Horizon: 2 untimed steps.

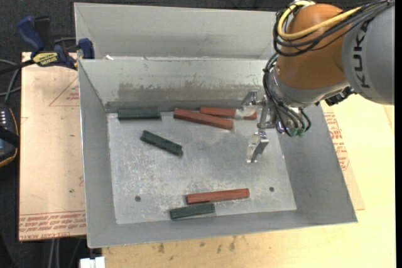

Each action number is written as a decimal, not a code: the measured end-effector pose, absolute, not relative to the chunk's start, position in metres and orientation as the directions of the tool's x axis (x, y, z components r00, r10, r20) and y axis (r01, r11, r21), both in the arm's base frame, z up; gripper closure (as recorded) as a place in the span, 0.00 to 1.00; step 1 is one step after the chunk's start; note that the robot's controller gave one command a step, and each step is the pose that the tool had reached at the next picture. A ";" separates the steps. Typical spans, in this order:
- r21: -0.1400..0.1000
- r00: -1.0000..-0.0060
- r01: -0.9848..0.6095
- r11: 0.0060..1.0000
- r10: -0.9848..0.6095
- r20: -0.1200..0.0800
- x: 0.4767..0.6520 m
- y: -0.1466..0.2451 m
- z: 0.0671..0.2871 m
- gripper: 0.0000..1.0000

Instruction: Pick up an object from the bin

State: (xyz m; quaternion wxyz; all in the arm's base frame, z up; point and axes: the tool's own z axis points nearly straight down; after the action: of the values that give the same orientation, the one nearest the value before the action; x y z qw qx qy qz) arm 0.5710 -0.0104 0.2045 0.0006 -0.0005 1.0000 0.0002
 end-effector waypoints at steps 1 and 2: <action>0.000 -1.000 -0.001 1.000 -0.001 -0.001 0.571 -0.010 0.204 0.00; 0.000 -1.000 -0.001 1.000 -0.001 -0.009 0.542 -0.013 0.163 0.00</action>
Offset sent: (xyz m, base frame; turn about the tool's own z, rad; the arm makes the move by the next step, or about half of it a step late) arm -0.0836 -0.0077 -0.1200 -0.0026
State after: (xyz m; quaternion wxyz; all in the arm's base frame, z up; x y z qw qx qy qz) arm 0.5422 -0.0129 0.1630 0.0043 -0.0005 1.0000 0.0002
